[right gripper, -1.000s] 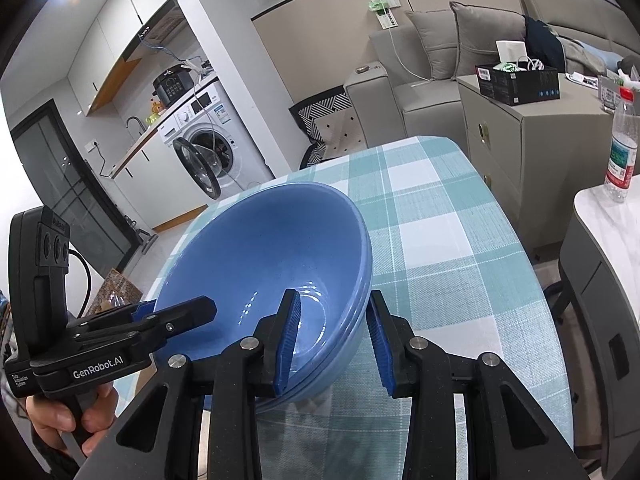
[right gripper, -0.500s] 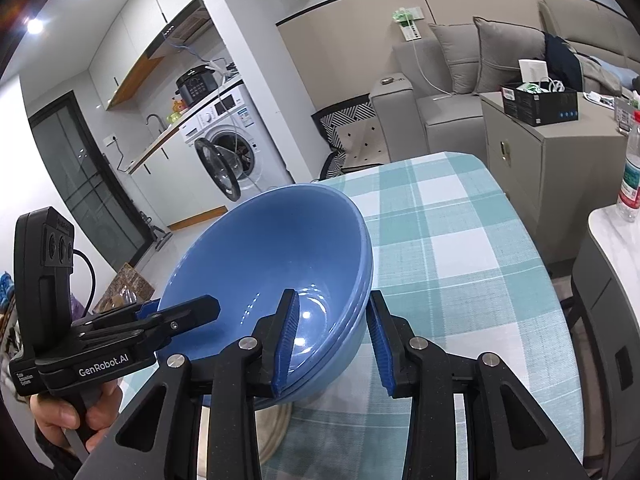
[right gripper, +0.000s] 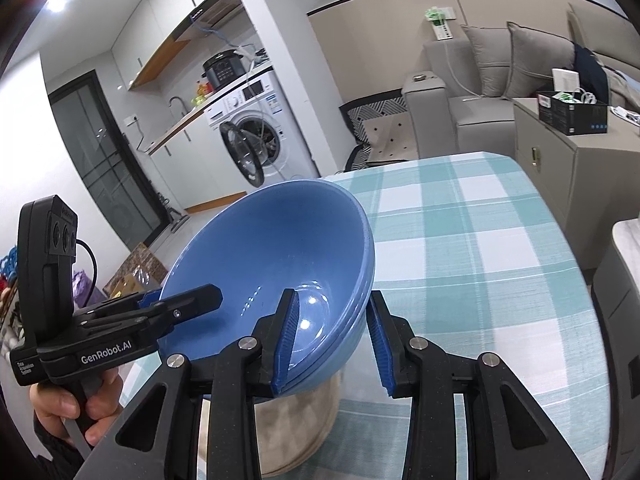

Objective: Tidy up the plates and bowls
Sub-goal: 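Carry the bowl stack with both grippers over the beige plate stack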

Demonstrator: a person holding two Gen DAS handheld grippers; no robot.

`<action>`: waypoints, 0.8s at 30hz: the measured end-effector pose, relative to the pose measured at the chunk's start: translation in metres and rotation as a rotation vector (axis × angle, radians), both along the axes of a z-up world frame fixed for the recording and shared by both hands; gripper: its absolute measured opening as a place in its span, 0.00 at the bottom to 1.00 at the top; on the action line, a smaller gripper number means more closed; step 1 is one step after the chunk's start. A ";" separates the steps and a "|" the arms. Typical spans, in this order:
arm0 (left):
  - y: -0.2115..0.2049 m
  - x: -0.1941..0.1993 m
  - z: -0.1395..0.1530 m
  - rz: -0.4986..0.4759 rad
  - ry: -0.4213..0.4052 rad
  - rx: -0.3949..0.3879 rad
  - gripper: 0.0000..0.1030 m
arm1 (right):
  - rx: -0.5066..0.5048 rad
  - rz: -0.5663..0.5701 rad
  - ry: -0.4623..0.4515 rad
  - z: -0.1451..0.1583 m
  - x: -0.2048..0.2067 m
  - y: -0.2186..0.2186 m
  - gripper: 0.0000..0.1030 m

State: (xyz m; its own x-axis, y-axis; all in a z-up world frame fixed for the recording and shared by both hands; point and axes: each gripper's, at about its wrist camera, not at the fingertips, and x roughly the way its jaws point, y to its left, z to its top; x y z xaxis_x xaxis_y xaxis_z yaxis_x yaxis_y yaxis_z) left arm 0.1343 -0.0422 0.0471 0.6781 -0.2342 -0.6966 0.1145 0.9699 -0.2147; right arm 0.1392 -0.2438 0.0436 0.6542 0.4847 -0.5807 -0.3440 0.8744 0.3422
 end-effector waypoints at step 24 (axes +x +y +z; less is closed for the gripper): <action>0.048 -0.033 -0.019 0.073 0.024 -0.014 0.44 | -0.034 0.120 0.019 -0.013 -0.014 0.052 0.34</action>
State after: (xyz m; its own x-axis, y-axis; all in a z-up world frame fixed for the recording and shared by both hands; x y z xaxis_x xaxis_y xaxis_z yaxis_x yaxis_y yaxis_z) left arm 0.1016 0.0054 0.0282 0.6772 -0.1947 -0.7096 0.0386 0.9725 -0.2299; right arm 0.1254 -0.1917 0.0305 0.5810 0.5390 -0.6098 -0.4408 0.8382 0.3210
